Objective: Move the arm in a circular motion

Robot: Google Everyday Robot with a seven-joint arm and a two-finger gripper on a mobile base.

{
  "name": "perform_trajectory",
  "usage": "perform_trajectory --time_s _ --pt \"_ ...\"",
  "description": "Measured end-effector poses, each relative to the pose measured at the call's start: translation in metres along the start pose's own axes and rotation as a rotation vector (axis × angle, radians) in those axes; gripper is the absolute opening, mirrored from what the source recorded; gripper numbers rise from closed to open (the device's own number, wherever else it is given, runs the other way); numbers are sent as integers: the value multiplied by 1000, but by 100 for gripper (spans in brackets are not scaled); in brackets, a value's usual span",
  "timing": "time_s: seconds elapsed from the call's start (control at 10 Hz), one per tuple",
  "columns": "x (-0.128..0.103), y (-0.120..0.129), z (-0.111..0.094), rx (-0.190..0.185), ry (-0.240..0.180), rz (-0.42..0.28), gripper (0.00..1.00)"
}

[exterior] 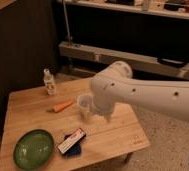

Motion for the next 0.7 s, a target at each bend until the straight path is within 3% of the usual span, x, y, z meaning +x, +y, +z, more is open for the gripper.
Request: perform_trajectory --time_s 0.2,0.7 --pt "3 57 19 6 44 -97 65" --pt "-12 170 50 23 100 -298 65"
